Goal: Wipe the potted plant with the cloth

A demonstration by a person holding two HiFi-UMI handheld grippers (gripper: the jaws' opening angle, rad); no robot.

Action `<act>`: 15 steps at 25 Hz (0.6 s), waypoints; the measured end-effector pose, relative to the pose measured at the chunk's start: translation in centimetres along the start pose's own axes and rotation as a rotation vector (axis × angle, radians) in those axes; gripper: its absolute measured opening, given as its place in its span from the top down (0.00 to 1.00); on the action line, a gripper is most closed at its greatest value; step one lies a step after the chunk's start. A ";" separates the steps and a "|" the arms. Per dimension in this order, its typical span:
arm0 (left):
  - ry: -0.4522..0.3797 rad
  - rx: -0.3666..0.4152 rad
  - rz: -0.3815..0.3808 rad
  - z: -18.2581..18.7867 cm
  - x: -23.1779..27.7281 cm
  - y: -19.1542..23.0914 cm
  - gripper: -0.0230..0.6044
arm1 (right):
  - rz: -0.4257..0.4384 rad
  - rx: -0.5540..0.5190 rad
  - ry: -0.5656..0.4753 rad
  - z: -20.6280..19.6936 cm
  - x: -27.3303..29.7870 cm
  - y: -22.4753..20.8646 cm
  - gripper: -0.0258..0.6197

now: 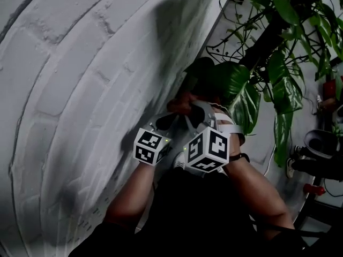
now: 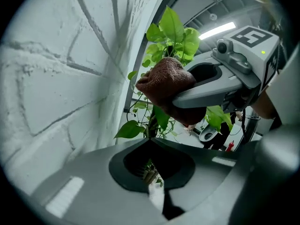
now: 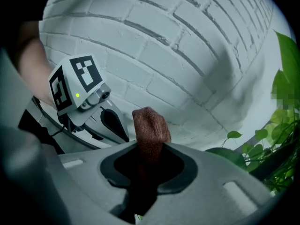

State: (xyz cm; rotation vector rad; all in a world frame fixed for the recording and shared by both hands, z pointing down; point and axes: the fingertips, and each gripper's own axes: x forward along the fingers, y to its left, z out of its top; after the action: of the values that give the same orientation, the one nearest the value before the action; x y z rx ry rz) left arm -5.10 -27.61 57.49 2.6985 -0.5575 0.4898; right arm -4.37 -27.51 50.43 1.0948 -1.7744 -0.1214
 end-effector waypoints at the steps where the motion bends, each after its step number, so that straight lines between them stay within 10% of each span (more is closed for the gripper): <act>1: 0.003 0.001 -0.002 -0.2 -0.2 -0.1 0.94 | 0.004 0.003 0.000 0.0 0.0 0.4 0.85; 15: 0.039 0.038 -0.070 -0.9 -1.0 -3.3 0.94 | 0.141 0.211 -0.207 2.4 -5.5 3.7 0.85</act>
State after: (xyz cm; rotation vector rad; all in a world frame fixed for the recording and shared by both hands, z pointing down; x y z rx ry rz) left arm -4.76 -24.09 57.08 2.7277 -0.4453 0.5378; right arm -8.10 -22.33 47.40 1.1339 -2.0813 0.0407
